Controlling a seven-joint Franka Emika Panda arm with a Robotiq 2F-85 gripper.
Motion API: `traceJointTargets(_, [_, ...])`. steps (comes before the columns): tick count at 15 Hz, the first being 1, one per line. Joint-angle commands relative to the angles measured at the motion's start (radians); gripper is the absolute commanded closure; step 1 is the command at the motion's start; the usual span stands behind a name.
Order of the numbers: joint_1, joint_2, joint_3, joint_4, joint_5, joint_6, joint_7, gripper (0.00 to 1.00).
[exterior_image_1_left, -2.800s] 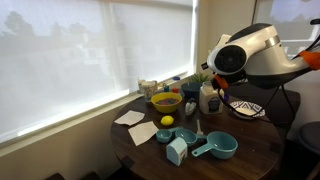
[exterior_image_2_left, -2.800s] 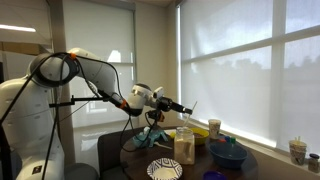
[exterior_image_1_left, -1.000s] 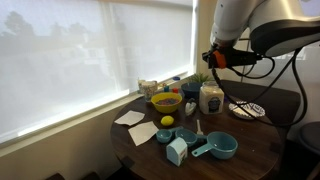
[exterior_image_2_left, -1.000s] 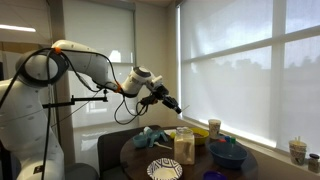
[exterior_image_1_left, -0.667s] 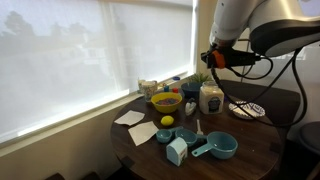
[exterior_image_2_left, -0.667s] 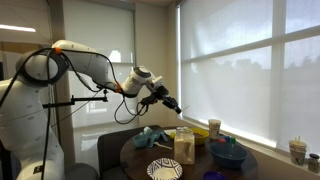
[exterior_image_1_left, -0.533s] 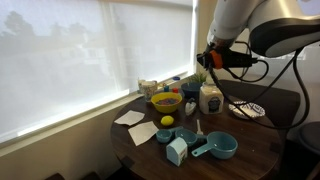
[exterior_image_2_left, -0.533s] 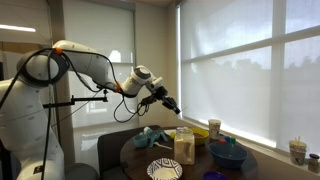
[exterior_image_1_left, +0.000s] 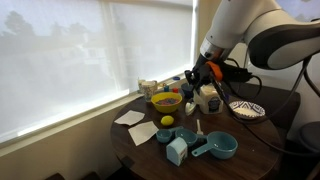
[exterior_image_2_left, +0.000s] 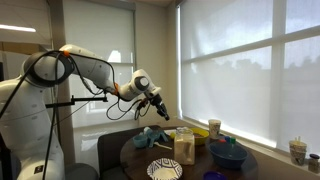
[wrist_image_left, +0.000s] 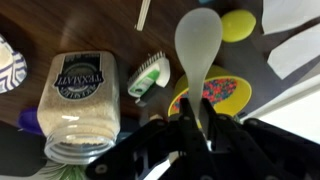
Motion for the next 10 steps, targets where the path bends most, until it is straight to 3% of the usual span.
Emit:
traceJointTargets(1, [0.009, 0.029, 0.013, -0.039, 0.178, -0.014, -0.181, 0.97])
traceJointTargets(4, [-0.005, 0.043, 0.026, -0.061, 0.203, -0.11, -0.268, 0.97])
traceJointTargets(10, [-0.029, 0.048, 0.023, -0.127, 0.121, -0.098, -0.298, 0.97])
